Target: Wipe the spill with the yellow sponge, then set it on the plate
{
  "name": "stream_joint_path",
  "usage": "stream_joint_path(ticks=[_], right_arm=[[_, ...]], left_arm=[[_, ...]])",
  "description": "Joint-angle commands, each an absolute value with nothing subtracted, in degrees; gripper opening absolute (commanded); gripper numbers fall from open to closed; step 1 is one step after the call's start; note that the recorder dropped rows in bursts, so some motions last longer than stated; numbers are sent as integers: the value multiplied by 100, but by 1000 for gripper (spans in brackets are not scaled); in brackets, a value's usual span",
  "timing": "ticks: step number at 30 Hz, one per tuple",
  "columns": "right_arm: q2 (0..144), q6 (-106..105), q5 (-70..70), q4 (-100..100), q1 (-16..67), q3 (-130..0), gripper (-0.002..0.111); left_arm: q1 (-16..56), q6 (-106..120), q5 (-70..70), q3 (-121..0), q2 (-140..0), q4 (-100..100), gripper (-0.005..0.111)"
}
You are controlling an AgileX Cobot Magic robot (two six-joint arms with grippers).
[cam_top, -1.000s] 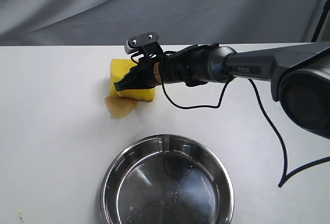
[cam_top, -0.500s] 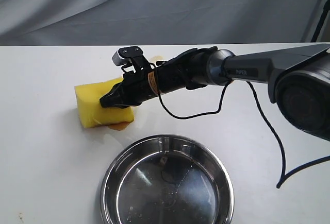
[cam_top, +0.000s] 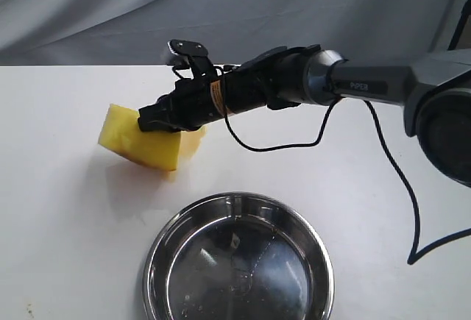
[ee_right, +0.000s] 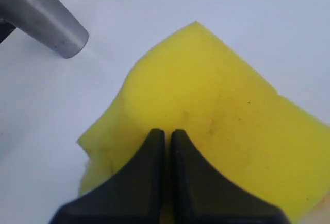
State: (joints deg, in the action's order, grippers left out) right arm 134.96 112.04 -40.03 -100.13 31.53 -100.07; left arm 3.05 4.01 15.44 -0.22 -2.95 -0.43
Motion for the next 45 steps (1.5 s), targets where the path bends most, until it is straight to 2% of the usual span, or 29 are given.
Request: stream_joint_path(ticks=[1,4,20,27,34,38,45], right_arm=[[13418,11750,-3986,-9995,2800,-9978,1],[13418,11785,-3974,-9995,2578,-9978,1],[14176,11545,-3055,-9995,2578,-9978,1],[14278,11545,-3068,-9995,2578,-9978,1],[14482,11084,-3719,-9995,2578,-9978,1],[14482,10683,-4172,-9995,2578,-9978,12],[14302,10168,-4428,-9995,2578,-9978,50]], left_arm=[[334,394,1530,0,-270,-88,0],[334,394,1530,0,-270,-88,0],[334,394,1530,0,-270,-88,0],[334,394,1530,0,-270,-88,0],[334,394,1530,0,-270,-88,0],[334,394,1530,0,-270,-88,0],[334,394,1530,0,-270,-88,0]])
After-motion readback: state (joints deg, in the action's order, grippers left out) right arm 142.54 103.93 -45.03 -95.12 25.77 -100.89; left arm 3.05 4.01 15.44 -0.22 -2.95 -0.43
